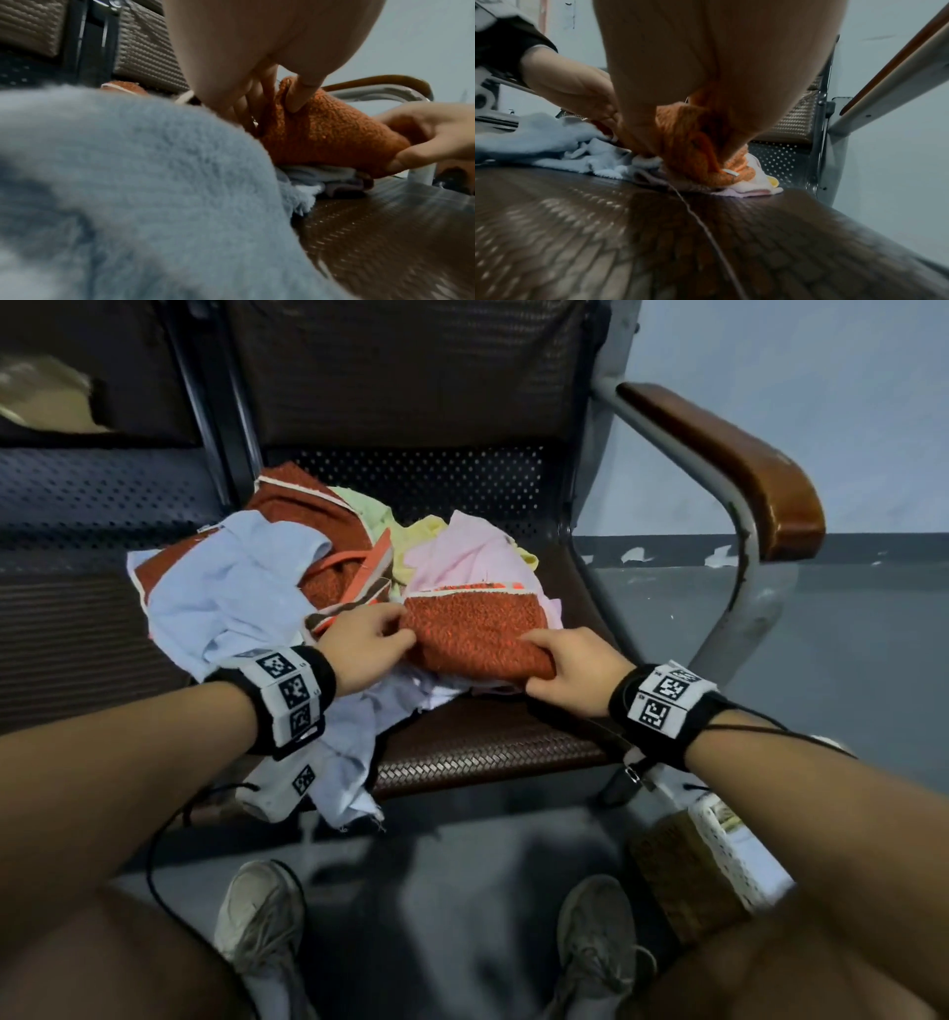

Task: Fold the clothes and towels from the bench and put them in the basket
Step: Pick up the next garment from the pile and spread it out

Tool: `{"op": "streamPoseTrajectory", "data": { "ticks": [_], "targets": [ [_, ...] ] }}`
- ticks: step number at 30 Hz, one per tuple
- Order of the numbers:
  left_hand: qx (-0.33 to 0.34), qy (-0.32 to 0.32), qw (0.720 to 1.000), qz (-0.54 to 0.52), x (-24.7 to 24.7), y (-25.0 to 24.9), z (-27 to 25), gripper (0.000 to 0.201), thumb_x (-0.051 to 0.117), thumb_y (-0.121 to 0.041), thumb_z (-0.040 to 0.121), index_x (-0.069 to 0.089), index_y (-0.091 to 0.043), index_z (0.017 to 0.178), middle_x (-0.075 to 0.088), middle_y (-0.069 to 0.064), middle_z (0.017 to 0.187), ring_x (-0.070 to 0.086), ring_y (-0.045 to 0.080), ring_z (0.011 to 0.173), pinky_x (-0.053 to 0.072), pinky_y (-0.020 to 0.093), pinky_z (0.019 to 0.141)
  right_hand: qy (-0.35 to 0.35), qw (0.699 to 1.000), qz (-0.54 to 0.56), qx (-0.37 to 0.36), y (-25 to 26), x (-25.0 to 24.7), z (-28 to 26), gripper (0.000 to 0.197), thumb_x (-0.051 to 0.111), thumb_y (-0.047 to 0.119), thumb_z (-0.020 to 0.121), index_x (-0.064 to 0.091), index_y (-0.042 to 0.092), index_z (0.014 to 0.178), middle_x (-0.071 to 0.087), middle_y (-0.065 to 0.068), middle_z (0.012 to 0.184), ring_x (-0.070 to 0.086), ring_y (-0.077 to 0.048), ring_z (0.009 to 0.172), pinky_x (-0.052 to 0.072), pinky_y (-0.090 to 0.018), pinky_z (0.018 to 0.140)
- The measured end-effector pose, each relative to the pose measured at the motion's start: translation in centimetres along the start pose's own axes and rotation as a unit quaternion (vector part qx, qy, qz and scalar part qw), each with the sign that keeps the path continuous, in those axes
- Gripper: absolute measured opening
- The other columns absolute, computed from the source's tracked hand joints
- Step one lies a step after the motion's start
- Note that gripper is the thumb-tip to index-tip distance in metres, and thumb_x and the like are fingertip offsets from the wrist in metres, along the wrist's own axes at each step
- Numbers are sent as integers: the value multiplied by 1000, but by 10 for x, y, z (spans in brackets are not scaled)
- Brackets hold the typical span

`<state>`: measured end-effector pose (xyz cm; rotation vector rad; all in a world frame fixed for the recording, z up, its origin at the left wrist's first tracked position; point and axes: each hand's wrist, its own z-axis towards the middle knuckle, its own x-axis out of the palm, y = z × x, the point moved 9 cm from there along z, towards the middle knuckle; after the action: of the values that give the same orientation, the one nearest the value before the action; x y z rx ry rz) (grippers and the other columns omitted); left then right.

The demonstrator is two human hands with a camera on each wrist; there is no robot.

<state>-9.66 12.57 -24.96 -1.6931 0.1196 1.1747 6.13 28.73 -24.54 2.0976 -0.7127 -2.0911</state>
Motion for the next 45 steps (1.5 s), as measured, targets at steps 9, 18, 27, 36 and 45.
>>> {"op": "streamPoseTrajectory", "data": {
  "ticks": [9, 18, 27, 36, 45],
  "targets": [
    [-106, -18, 992, -67, 2, 21, -4, 33, 44, -28, 99, 61, -4, 84, 58, 10, 79, 54, 26, 77, 43, 44, 76, -66, 946, 299, 105, -35, -17, 7, 28, 67, 50, 83, 70, 26, 97, 73, 15, 89, 68, -6, 89, 51, -33, 85],
    [92, -132, 986, 36, -10, -29, -13, 45, 67, -40, 75, 56, -24, 116, 47, -1, 122, 44, 17, 117, 37, 32, 98, -75, 967, 104, 220, -52, 14, 18, 48, 56, 51, 97, 69, 5, 101, 70, -13, 101, 65, -32, 97, 48, -33, 80],
    [102, -2, 973, 206, 26, -19, -2, 69, 74, -19, 74, 45, -19, 137, 58, 9, 131, 52, 29, 121, 43, 42, 103, -172, 979, 5, 112, -15, -22, 24, 39, 61, 25, 86, 53, 19, 124, 63, -5, 114, 59, -23, 103, 52, -39, 89],
    [45, -111, 990, -76, -17, -51, 14, 35, 72, -27, 80, 59, -28, 112, 69, -5, 100, 67, 8, 87, 52, 20, 73, -50, 998, -2, 26, 25, -15, 40, 64, 75, 41, 79, 47, 24, 134, 66, -7, 117, 63, -28, 106, 51, -38, 87],
    [-16, 34, 900, -434, 16, -152, 16, 60, 80, -37, 79, 60, -13, 130, 74, 2, 113, 72, 17, 100, 56, 33, 83, -158, 893, 415, 68, -8, -112, -33, 48, 75, 24, 83, 61, 14, 127, 74, -6, 113, 71, -22, 104, 52, -47, 102]
  ]
}}
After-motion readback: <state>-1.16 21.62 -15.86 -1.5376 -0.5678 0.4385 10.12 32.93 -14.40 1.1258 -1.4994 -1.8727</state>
